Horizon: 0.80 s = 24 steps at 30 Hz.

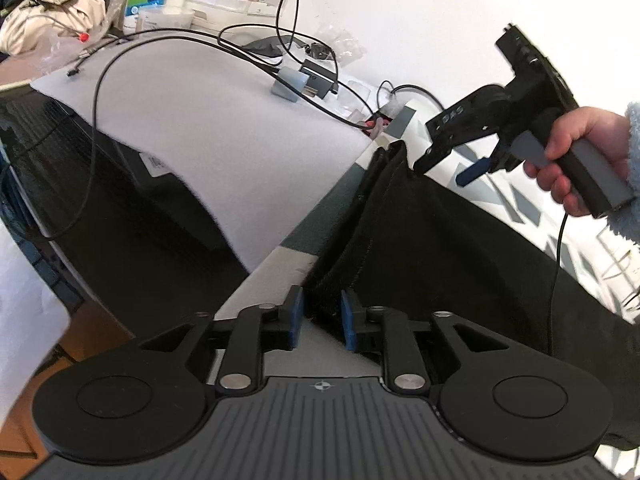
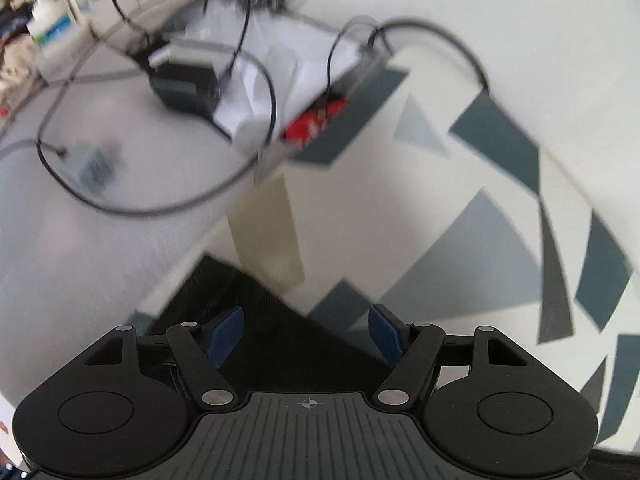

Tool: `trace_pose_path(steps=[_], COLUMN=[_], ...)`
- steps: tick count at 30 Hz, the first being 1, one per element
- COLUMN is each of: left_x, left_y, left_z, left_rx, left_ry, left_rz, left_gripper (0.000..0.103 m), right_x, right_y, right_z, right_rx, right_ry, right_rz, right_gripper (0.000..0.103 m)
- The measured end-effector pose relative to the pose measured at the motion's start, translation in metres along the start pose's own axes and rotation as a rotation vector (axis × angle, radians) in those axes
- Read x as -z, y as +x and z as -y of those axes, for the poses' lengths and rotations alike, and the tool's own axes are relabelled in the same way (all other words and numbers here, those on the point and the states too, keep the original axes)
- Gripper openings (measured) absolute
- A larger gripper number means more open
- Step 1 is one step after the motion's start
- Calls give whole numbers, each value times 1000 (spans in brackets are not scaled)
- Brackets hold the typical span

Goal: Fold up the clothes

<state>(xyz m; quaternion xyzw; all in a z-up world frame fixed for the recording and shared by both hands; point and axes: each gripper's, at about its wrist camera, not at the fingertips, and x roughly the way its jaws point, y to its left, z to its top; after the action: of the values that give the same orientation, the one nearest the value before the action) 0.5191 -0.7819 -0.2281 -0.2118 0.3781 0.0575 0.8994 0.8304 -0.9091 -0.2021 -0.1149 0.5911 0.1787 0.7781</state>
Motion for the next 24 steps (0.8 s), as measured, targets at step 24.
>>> trace_pose_path(steps=[24], left_x=[-33], left_y=[15], left_z=[80], left_rx=[167], left_ry=[467], left_rz=[37], left_gripper=[64], right_x=[238], right_y=[-160], right_z=[206], right_rx=[-13], right_ry=[877], right_rz=[556], right_gripper=[85])
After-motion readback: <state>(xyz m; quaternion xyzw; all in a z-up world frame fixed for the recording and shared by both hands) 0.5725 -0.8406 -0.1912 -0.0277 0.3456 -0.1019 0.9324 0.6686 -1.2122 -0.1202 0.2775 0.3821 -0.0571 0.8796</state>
